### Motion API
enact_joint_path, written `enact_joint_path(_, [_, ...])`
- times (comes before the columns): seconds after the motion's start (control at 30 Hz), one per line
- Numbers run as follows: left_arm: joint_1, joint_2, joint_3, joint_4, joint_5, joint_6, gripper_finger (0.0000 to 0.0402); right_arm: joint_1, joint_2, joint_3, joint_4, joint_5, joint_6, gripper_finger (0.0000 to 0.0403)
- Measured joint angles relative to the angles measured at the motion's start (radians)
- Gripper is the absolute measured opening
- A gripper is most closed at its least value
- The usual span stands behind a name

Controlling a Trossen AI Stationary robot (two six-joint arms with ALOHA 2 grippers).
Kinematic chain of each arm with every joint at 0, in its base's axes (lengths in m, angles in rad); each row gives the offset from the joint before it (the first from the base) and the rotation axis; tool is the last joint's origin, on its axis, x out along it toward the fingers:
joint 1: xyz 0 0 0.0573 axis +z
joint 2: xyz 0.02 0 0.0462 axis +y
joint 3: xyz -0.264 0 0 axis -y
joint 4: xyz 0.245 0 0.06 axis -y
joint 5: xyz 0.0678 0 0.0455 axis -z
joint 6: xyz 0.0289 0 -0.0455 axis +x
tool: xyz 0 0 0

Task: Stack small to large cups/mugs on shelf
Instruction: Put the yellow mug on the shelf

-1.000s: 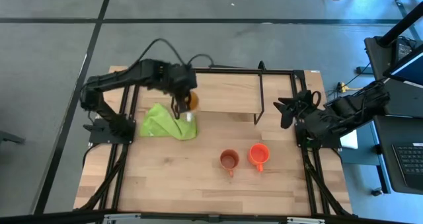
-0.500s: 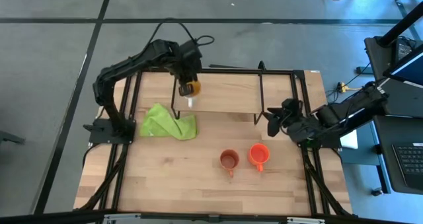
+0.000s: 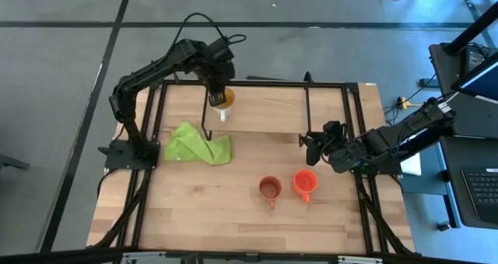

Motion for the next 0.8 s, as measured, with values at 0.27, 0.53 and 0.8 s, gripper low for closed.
enact_joint_path(0.27, [-0.004, 0.000, -0.067, 0.020, 0.008, -0.001, 0.0012, 0.000, -0.001, 0.000, 0.000, 0.001, 0.000, 0.0168])
enact_joint_path(0.53, [-0.016, 0.000, -0.069, 0.086, 0.015, -0.031, 0.0037, 0.000, -0.001, 0.000, -0.002, 0.001, -0.002, 0.0168])
enact_joint_path(0.8, [-0.015, -0.003, -0.069, 0.060, 0.015, -0.018, 0.0040, 0.000, -0.001, 0.000, -0.006, 0.001, -0.003, 0.0168])
